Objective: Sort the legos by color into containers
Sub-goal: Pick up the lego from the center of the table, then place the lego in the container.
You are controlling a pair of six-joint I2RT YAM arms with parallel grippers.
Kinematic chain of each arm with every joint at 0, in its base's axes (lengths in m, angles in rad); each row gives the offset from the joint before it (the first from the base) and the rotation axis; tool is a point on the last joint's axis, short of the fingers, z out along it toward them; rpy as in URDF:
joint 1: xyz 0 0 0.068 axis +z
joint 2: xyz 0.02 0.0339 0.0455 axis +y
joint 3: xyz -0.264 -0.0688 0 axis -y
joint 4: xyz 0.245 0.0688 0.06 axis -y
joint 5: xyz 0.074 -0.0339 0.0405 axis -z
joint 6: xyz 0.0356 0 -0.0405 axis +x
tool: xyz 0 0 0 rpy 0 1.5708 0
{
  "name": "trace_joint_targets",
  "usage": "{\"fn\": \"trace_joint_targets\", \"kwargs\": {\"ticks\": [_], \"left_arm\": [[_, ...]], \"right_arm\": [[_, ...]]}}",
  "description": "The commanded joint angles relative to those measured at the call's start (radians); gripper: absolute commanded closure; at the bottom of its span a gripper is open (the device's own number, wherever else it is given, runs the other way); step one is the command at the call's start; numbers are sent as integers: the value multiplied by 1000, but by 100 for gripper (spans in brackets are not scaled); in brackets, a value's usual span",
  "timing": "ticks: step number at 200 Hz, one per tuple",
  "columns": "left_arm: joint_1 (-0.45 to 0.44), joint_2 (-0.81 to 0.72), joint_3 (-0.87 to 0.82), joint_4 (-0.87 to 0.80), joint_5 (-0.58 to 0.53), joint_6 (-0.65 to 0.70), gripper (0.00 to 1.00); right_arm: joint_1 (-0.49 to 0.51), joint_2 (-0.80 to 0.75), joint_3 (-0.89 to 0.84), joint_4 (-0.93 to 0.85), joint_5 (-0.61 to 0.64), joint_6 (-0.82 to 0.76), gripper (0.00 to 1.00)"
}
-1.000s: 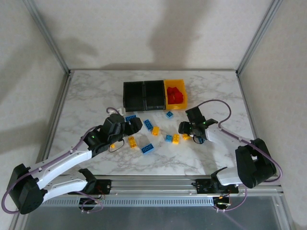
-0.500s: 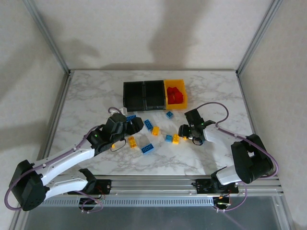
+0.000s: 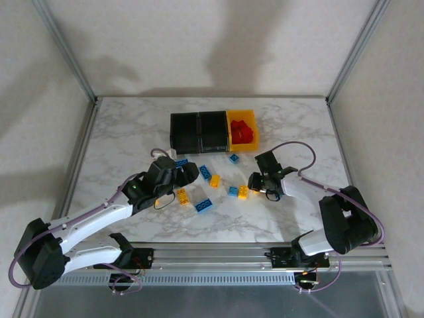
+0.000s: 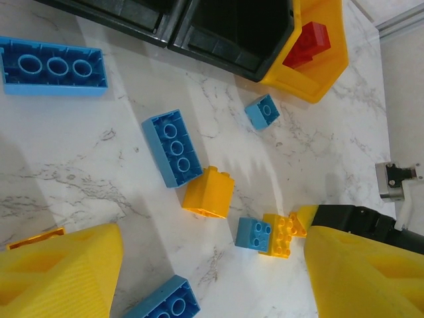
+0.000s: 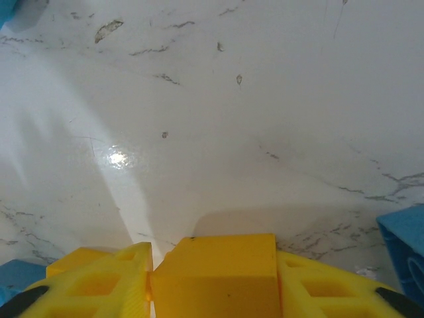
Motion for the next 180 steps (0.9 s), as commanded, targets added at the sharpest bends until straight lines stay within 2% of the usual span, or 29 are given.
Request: {"fn": "trace_joint_targets", "kwargs": {"ticks": [1,48,74,117,180], "left_arm": [[-7,-21,-16,14,-13,-20,27],[-6,-43,-36,-31,-88,-63,23],[-2,-47,-41,-54,-93,-73,24],[10,-93,-48,-115,-139,-108,23],[39,-169,-98,-194,-165,-176,22]], "right_arm": [[-5,-18,-1,-39,4,-11,67],[10,-82,90,-81,10,-15,69],[46,-66,172,-74,9,-9,69],[105,86,382,-59,-5,-29,69],[119,352,693,-35,-40,-59,68]]}}
